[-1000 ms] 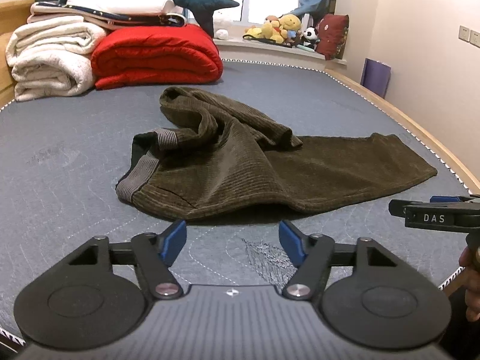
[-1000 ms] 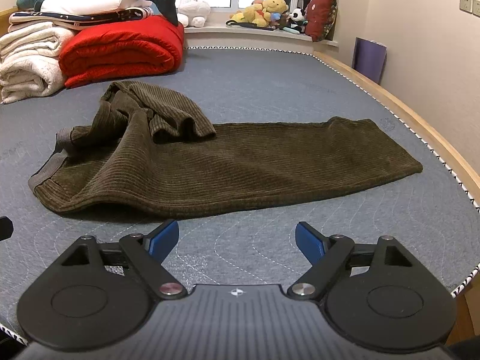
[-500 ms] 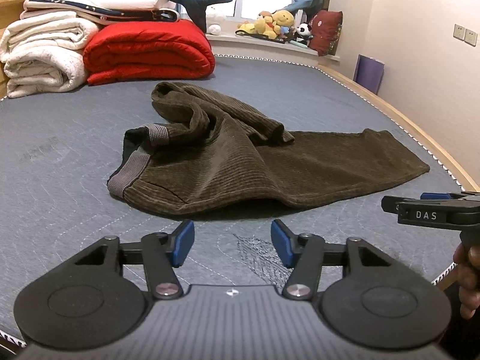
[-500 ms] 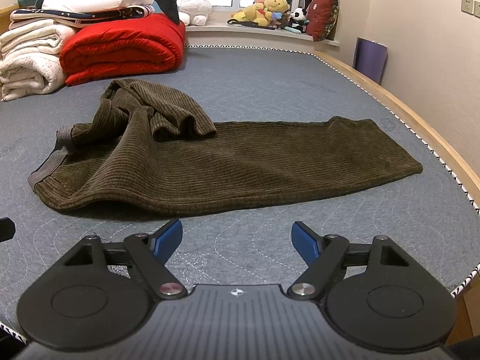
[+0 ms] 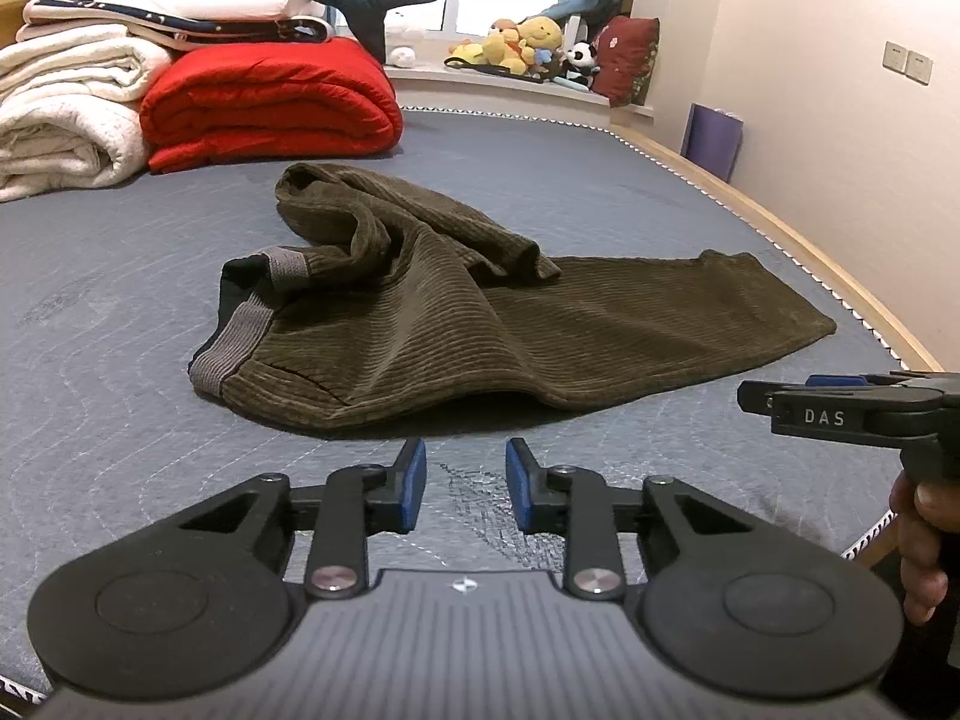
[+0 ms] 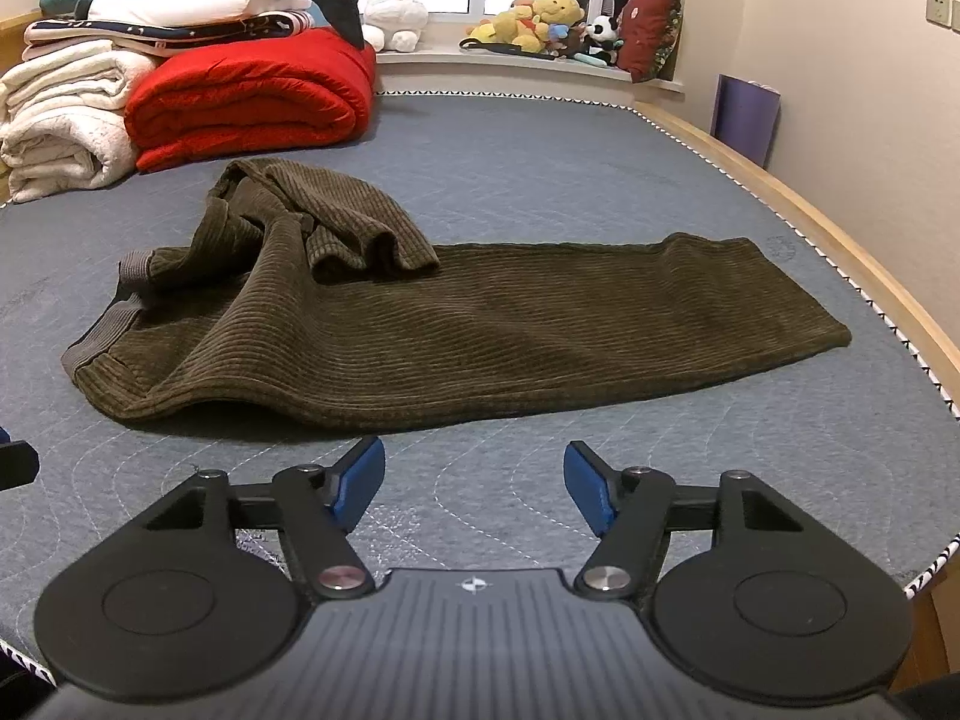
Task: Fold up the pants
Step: 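Grasp the grey striped waistband with the left gripper and lift it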
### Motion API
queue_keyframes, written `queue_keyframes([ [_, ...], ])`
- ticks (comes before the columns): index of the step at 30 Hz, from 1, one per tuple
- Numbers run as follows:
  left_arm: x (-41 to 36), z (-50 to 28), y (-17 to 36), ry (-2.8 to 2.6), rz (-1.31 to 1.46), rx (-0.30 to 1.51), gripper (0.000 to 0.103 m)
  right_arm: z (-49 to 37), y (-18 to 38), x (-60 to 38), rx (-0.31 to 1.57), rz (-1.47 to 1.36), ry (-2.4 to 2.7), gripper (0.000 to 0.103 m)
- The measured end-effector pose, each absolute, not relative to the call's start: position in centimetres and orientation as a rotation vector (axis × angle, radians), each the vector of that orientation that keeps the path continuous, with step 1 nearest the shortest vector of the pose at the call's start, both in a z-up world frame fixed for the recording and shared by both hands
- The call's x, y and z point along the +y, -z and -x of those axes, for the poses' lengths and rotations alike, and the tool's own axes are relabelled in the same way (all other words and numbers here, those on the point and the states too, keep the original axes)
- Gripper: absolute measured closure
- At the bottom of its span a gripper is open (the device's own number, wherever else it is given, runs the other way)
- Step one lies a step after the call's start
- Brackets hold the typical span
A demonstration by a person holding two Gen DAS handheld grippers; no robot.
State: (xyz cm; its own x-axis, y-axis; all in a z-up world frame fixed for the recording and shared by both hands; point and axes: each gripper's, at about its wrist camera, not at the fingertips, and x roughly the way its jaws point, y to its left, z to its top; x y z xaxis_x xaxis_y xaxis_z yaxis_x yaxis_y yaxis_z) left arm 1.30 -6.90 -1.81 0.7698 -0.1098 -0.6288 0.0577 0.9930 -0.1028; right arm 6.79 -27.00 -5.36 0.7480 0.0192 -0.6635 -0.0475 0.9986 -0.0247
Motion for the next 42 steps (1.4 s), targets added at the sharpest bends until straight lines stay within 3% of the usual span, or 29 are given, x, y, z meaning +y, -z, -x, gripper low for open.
queue_keyframes([
  [5,-7.1,-1.2,1.7,0.108,0.074,0.679,0.078,-6.8,5.3,-27.0,0.726,0.04,-0.038,0.038],
  [8,-7.2,-1.1,1.7,0.116,0.068,0.676,0.083,-6.8,5.4,-26.9,0.728,0.041,-0.04,0.045],
  [11,-7.1,-1.0,1.5,0.123,0.066,0.67,0.09,-7.0,5.4,-26.7,0.734,0.044,-0.042,0.06],
  [13,-6.6,-1.1,0.9,0.135,0.075,0.668,0.091,-7.0,5.5,-26.5,0.727,0.052,-0.049,0.086],
  [15,-5.4,-1.8,-0.2,0.153,0.085,0.671,0.091,-7.0,5.1,-26.3,0.705,0.051,-0.058,0.09],
  [20,-1.1,-6.0,-2.3,0.169,-0.017,0.628,0.09,-7.3,4.1,-26.1,0.674,-0.053,-0.142,0.089],
  [24,3.5,-11.6,-0.2,0.111,-0.052,0.677,0.09,-8.5,4.4,-25.3,0.71,-0.138,-0.226,0.07],
  [29,8.6,-17.8,4.8,-0.052,0.076,0.834,0.088,-11.2,6.0,-23.4,0.792,-0.225,-0.281,0.063],
  [30,9.3,-18.8,5.4,-0.063,0.108,0.855,0.085,-12.0,6.4,-22.9,0.813,-0.247,-0.286,0.059],
  [32,10.0,-20.4,6.3,-0.08,0.108,0.868,0.063,-13.4,7.4,-21.9,0.87,-0.291,-0.299,0.056],
  [38,11.5,-24.1,8.6,-0.093,0.123,0.907,0.031,-17.3,10.8,-18.7,0.981,-0.398,-0.316,0.051],
  [42,11.6,-25.8,10.1,-0.073,0.155,0.937,0.028,-19.3,12.3,-17.5,1.018,-0.465,-0.318,0.05],
])
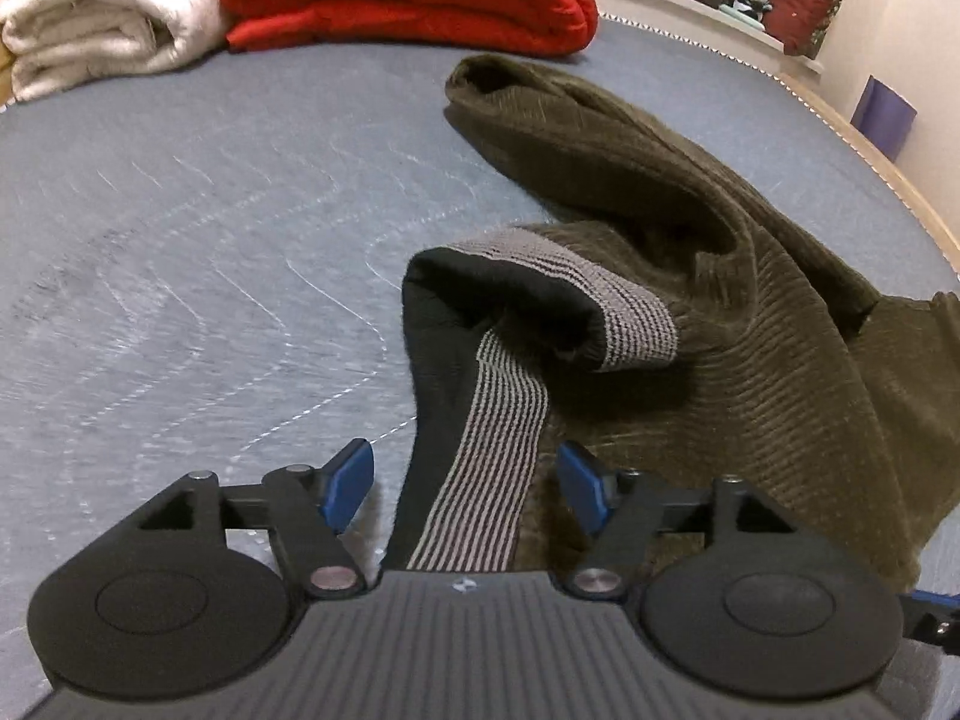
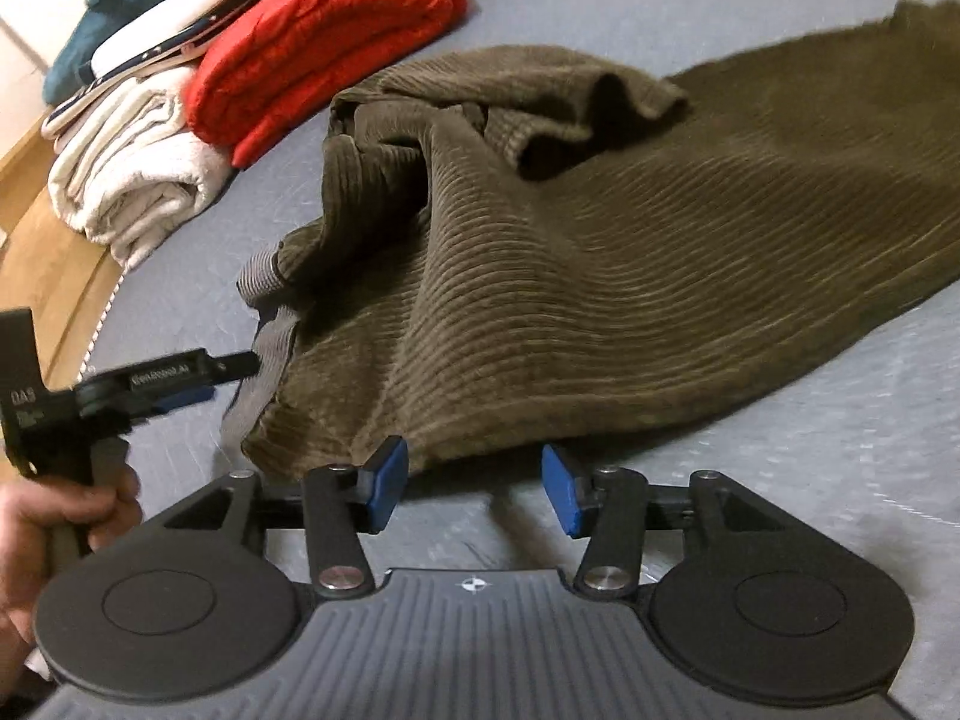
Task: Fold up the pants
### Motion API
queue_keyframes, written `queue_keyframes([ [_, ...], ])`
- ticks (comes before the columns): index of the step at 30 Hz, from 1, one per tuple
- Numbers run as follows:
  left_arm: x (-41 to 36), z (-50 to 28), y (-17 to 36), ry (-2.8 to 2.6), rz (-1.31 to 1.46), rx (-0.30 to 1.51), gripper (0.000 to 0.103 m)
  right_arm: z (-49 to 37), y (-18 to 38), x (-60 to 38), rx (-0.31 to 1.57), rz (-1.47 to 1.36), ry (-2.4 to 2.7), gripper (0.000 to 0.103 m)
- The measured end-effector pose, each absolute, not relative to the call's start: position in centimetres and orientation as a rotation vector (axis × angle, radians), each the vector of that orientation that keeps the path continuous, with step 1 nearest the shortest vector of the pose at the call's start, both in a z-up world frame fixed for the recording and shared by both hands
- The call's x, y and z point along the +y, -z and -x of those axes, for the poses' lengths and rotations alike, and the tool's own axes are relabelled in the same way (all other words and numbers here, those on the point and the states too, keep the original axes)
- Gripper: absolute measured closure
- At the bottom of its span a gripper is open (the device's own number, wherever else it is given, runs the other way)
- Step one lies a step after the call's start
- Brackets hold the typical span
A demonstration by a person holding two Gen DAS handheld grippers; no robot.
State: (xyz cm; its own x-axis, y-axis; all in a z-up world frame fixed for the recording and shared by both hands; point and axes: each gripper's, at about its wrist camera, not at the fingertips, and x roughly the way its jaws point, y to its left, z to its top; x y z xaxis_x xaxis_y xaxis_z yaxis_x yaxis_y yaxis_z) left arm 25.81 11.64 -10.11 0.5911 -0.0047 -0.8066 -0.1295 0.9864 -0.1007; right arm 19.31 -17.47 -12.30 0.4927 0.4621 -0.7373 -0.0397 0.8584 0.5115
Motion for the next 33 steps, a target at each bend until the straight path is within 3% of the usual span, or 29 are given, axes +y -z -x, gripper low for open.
queue_keyframes([
  [18,10.5,-29.3,13.8,-0.025,0.133,0.933,0.019,-22.9,15.2,-15.6,1.026,-0.487,-0.245,0.053],
  [21,9.9,-28.9,13.7,-0.002,0.09,0.906,0.038,-22.9,14.9,-15.6,0.998,-0.454,-0.233,0.084],
  [22,9.7,-28.7,13.5,-0.006,0.074,0.899,0.05,-22.9,14.7,-15.6,0.988,-0.45,-0.242,0.089],
  [26,9.4,-27.0,11.5,0.029,0.063,0.879,0.077,-22.1,12.5,-15.3,0.902,-0.374,-0.274,0.094],
  [33,11.5,-19.5,5.3,-0.002,0.002,0.845,0.084,-18.2,7.7,-14.1,0.85,-0.142,-0.368,0.095],
])
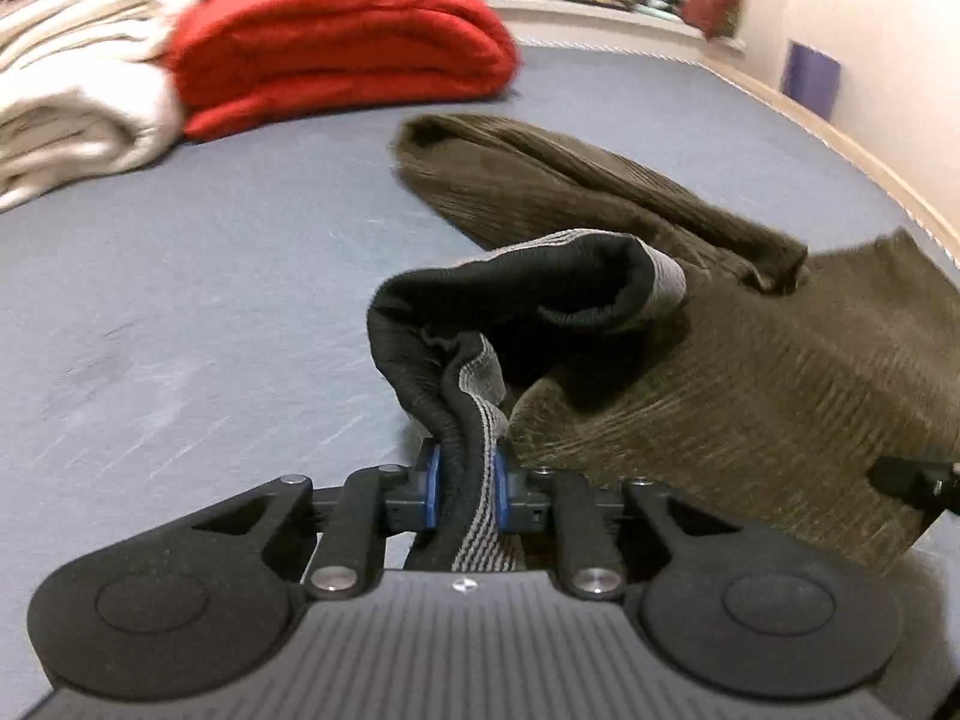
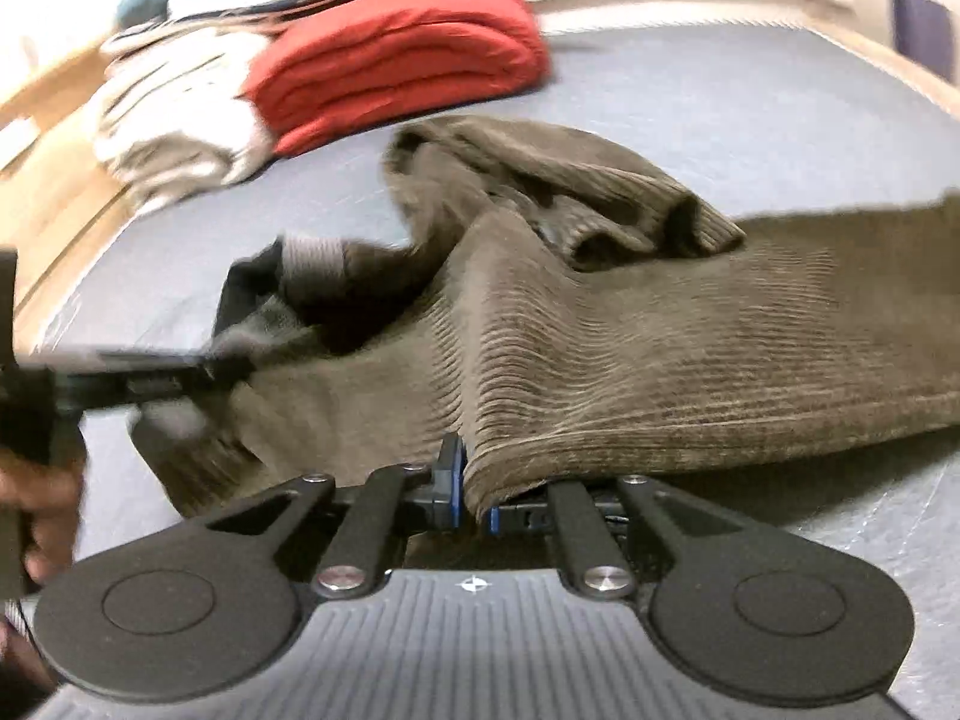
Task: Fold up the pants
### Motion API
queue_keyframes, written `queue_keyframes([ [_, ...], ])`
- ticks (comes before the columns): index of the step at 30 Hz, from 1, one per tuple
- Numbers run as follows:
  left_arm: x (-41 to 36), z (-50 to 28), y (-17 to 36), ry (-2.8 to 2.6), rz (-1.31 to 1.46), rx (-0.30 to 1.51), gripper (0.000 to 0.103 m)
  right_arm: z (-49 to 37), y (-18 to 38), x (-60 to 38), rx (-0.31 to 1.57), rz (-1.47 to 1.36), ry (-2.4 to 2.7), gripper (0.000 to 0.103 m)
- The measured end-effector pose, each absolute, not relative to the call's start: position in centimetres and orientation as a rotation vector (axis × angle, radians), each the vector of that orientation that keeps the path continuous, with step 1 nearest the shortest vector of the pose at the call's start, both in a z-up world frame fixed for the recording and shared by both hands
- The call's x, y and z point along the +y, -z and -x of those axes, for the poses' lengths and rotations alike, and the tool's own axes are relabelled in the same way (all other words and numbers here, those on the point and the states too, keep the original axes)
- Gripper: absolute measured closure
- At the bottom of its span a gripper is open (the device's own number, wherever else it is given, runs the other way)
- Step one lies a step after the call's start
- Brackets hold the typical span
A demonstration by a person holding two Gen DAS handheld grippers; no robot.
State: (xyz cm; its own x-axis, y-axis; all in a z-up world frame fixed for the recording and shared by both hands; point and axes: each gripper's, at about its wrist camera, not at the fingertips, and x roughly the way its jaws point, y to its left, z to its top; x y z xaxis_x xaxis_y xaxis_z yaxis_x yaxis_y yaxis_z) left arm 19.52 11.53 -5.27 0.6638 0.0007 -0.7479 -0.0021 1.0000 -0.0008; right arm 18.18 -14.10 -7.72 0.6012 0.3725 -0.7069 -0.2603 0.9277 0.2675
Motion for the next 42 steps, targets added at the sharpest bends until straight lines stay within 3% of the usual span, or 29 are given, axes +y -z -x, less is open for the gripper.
queue_keyframes([
  [7,20.0,-7.4,2.9,-0.301,0.08,0.928,0.088,-8.5,5.5,-5.3,0.85,0.069,-0.689,0.095],
  [10,21.9,-4.2,4.7,-0.443,0.121,1.005,0.078,-4.3,6.7,-1.4,0.91,0.095,-0.814,0.094],
  [12,21.6,-3.4,4.0,-0.521,0.107,0.962,0.077,-2.8,7.9,0.0,0.934,0.179,-0.806,0.09],
  [14,20.0,-2.9,1.9,-0.507,0.062,0.846,0.058,-3.3,8.4,-0.7,1.006,0.181,-0.772,0.089],
  [17,16.5,-2.6,-0.2,-0.383,0.101,0.747,0.043,-5.5,6.5,-4.1,1.062,0.069,-0.77,0.083],
  [25,6.3,-3.1,1.0,-0.236,0.234,0.843,0.043,-9.7,-2.4,-18.3,0.714,0.082,-0.612,0.057],
  [33,4.3,-3.8,3.1,-0.225,0.226,0.912,0.043,-15.8,2.5,-31.8,0.708,0.077,-0.145,0.058],
  [36,4.2,-4.9,3.6,-0.226,0.217,0.928,0.043,-16.5,3.6,-34.2,0.733,-0.074,-0.085,0.06],
  [42,4.5,-6.0,4.4,-0.237,0.237,0.972,0.043,-17.2,4.6,-35.1,0.764,-0.07,-0.053,0.06],
])
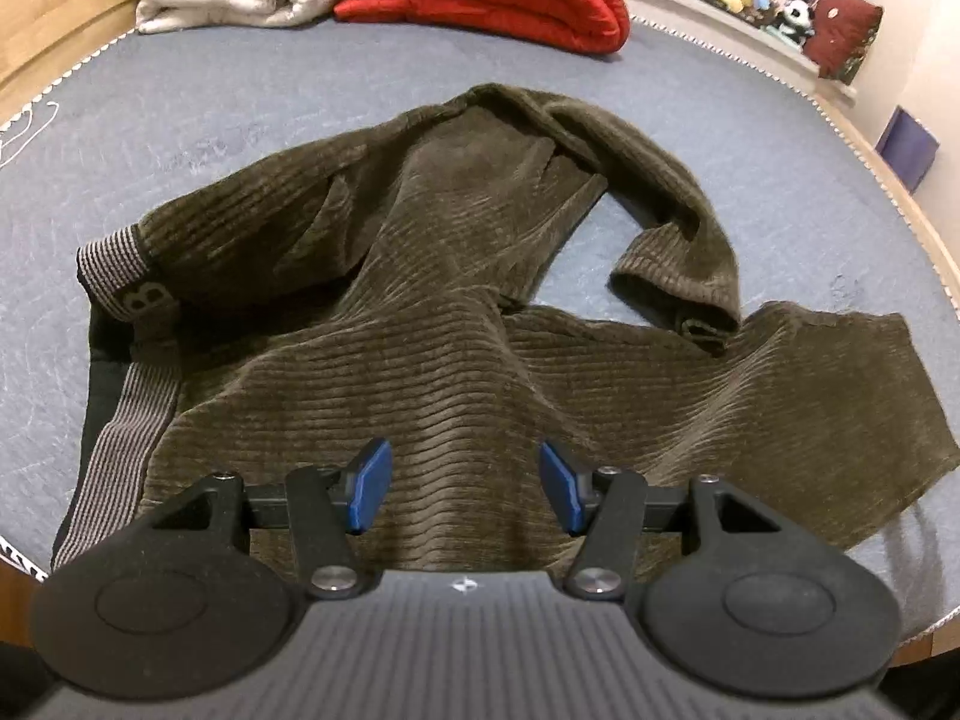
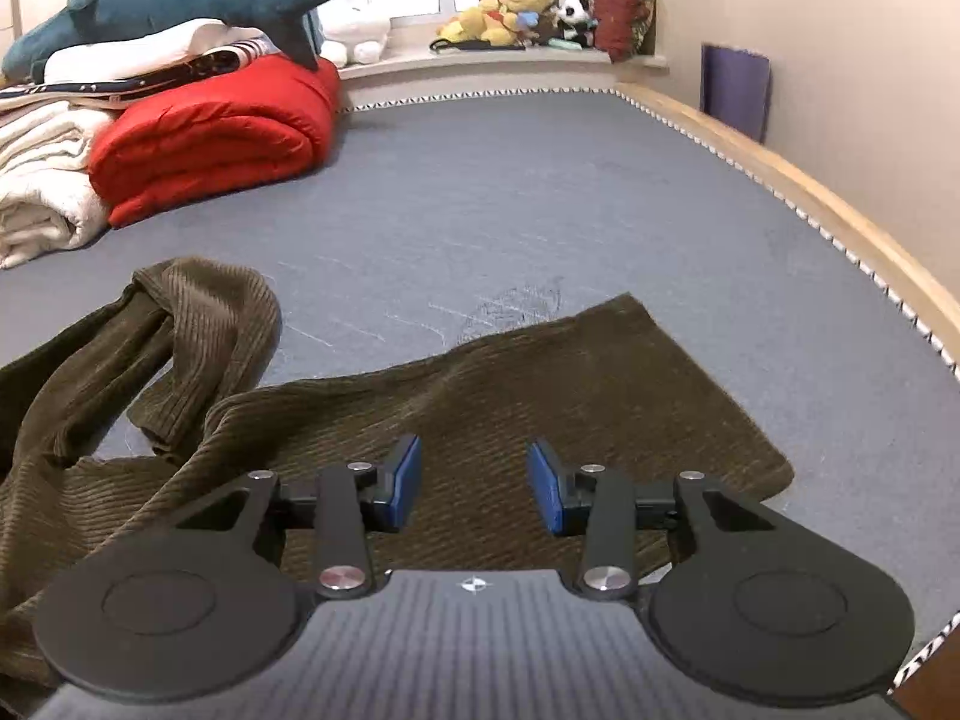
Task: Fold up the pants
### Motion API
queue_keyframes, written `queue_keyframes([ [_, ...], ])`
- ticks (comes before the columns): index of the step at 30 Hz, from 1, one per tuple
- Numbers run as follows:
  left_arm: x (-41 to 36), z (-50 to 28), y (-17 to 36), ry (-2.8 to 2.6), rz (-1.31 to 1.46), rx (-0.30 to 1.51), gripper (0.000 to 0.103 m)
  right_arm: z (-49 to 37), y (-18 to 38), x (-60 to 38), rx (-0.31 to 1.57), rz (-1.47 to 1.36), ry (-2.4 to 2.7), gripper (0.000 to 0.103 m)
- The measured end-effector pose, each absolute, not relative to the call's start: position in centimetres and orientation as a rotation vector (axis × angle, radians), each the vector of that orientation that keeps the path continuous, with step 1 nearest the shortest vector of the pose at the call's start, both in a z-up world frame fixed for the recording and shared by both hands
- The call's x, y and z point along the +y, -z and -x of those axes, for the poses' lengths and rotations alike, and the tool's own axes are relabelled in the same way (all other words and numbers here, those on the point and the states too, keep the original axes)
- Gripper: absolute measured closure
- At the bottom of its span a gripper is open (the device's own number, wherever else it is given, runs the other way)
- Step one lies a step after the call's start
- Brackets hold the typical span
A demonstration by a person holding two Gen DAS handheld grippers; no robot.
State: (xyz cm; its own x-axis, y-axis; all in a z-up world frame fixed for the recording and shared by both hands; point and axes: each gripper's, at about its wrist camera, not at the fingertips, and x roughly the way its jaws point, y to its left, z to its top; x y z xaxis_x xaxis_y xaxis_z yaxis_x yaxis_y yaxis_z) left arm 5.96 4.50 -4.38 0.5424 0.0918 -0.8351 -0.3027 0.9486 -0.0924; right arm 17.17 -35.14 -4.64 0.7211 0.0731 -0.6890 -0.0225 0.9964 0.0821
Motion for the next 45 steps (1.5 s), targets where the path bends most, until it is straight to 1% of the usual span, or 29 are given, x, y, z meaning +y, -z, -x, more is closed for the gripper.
queue_keyframes([
  [6,4.7,-6.7,5.0,-0.254,0.246,0.991,0.043,-17.8,4.6,-33.7,0.787,-0.069,-0.049,0.06],
  [17,4.1,-7.4,5.3,-0.257,0.236,1.002,0.043,-18.2,4.7,-34.6,0.805,-0.103,-0.024,0.06],
  [18,4.0,-7.5,5.4,-0.255,0.236,1.006,0.042,-18.2,4.8,-34.6,0.808,-0.104,-0.019,0.06],
  [21,3.5,-7.8,5.9,-0.235,0.235,1.034,0.037,-18.3,5.1,-34.8,0.825,-0.093,0.008,0.06],
  [24,2.2,-8.1,6.9,-0.18,0.216,1.078,0.036,-18.8,5.8,-35.8,0.867,-0.081,0.053,0.061],
  [27,-0.2,-8.6,7.7,-0.062,0.177,1.107,0.036,-20.0,6.6,-38.9,0.912,-0.134,0.13,0.061],
  [31,-3.9,-8.7,8.5,0.133,0.125,1.106,0.035,-21.4,8.8,-45.1,0.972,-0.345,0.269,0.06],
  [36,-6.5,-8.4,9.5,0.24,0.077,1.086,0.033,-22.6,11.7,-49.6,1.009,-0.515,0.361,0.06],
  [42,-7.3,-8.6,9.5,0.28,0.036,1.024,0.033,-24.2,14.4,-51.1,1.057,-0.595,0.433,0.06],
  [44,-7.9,-8.5,9.5,0.312,0.011,1.009,0.033,-24.6,14.6,-51.0,1.045,-0.575,0.44,0.06],
  [45,-8.3,-8.5,9.6,0.316,-0.006,1.0,0.033,-24.8,14.6,-50.9,1.043,-0.557,0.44,0.062],
])
